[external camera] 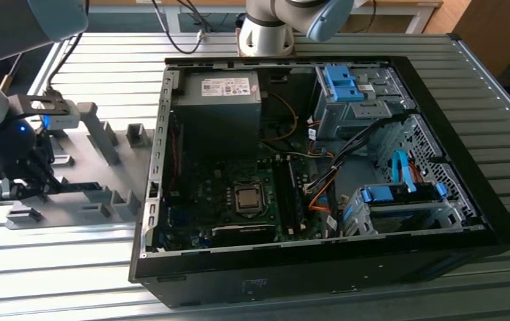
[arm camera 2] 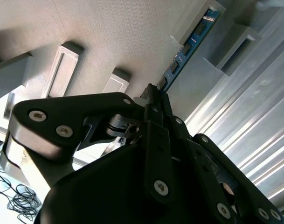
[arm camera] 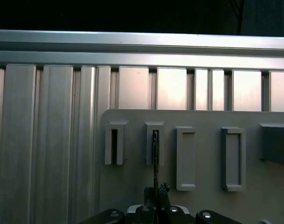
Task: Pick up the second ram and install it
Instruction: 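Pick up the second ram and move it above second insertion slot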
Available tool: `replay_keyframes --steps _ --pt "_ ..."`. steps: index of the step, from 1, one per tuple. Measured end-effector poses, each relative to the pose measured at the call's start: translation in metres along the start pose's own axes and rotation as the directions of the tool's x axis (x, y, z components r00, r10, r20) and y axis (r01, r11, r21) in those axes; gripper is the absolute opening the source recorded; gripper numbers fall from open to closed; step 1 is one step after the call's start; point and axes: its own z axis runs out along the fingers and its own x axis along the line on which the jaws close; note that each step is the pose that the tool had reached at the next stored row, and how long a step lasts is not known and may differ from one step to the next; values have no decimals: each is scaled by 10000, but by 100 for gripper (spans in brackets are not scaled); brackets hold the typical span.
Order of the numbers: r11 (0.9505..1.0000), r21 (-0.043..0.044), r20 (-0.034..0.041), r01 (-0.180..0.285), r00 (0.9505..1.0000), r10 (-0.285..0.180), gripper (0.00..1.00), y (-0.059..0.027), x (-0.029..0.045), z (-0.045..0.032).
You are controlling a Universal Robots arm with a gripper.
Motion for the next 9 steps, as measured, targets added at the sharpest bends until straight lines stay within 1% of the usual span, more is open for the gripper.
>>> replay_keyframes --steps 9 --pt "10000 0 0 0 10000 0 14 0 -1 -33"
